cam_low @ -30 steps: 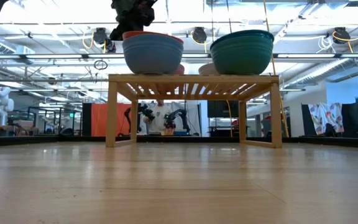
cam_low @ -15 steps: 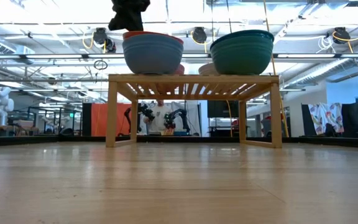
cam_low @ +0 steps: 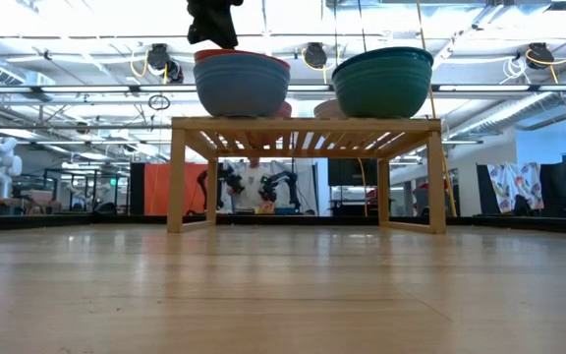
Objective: Place and stack bowls onto a shelf
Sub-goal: Stack the orange bowl on top of the left blue bowl on the shelf
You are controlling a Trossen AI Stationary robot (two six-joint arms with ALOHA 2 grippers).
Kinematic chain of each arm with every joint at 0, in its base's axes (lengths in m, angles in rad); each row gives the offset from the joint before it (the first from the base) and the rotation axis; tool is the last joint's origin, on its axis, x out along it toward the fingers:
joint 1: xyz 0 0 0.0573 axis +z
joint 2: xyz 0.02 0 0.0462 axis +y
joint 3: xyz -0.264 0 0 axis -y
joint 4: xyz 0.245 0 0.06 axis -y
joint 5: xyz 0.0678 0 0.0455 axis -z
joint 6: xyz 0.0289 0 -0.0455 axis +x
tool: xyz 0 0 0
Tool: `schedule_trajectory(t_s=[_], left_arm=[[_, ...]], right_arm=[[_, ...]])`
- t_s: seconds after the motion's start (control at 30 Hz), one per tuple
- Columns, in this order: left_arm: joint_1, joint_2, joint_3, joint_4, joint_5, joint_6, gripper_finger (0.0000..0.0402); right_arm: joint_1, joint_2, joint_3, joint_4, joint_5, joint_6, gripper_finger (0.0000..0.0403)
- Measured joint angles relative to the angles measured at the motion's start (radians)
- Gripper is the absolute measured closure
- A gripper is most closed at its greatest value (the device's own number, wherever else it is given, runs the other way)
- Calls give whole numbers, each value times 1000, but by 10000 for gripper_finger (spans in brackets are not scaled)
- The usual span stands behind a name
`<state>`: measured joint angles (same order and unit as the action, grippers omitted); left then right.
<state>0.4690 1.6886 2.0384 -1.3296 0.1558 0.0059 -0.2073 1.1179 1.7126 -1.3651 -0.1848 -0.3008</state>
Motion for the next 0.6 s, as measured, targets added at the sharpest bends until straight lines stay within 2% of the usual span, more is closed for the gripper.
schedule_trajectory(t_s=[0.4,0.6], left_arm=[[0,0,0,-8,-24,46,308],[0,0,0,-18,-24,79,361]], right_arm=[[0,0,0,0,0,0,403],[0,0,0,0,0,0,403]])
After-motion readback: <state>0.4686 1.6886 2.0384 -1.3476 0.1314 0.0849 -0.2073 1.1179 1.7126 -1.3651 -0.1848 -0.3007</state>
